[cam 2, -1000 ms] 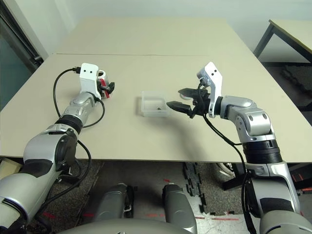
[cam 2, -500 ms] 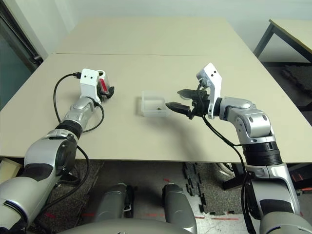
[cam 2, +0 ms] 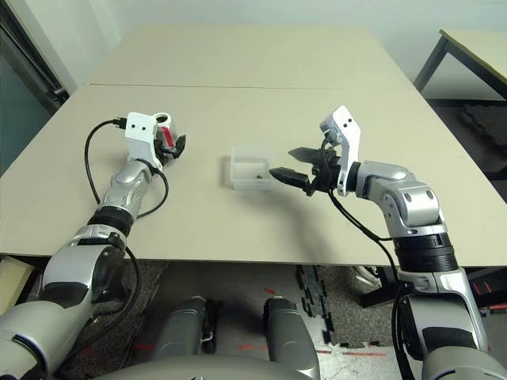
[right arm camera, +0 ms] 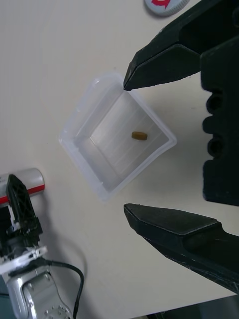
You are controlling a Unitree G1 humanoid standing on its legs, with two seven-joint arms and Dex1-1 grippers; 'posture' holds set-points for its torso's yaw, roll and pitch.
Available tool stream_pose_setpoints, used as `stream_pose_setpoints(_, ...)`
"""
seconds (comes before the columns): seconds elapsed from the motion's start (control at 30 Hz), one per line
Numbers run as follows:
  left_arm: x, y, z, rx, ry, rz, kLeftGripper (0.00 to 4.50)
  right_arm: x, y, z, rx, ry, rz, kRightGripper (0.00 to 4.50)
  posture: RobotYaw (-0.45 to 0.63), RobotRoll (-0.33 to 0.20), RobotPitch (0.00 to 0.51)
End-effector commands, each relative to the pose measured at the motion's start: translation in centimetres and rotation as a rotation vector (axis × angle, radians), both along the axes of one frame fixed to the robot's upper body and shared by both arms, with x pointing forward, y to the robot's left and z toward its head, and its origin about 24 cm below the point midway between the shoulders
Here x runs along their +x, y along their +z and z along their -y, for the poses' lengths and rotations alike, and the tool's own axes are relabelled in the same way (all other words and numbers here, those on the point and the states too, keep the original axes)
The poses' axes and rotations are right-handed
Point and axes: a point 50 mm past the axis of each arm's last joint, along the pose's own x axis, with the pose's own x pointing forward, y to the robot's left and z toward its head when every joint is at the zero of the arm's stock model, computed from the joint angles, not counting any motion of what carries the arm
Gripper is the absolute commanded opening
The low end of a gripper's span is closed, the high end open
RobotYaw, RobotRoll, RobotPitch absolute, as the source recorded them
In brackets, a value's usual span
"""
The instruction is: Pour the medicine from the bottle into the box.
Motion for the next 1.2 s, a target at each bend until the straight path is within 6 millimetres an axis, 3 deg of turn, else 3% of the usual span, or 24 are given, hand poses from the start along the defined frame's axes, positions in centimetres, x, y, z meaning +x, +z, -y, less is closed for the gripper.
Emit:
stream_pose_setpoints(0.03,-0.9,-0.5,0.0,-0.032,0.016,-0.018,4.47,-0.2,0.1,0.3,0.011,-0.008,0.003,4.5,0.05,0.0,0.11)
stream_pose_setpoints(0.37,-4.2,-0.7,-0.4,-0.073,0.044,-0.03,4.47,-0.4,0.0,0.4,0.012,-0.011,-0.002,4.5,0.06,0.0,0.109)
stream_pose_setpoints(0.7,-10.0,2.1,-1.3,-0.044,-0.006,0.036,4.47,-0.6,-0.2,1.2,0.058,-0.09,0.02,4.5,0.08,0.0,0.11)
stream_pose_setpoints(0.93,-11.5,4.3,-6.4,-0.048,0.172,0.12,4.47,-0.1,1.0,3.4,0.163,-0.335,0.14,4.5,0.11,0.0,0.114)
stream_pose_setpoints(1.07,-10.9,4.2,-10.1,-0.032,0.283,0.123,4.47,0.4,1.5,6.1,0.158,-0.592,0.219,4.5,0.11,0.0,0.113)
stream_pose_setpoints(1.2,-9.6,4.1,-12.4,-0.037,0.334,0.107,4.47,0.7,1.5,8.7,0.131,-0.811,0.268,4.5,0.1,0.0,0.11)
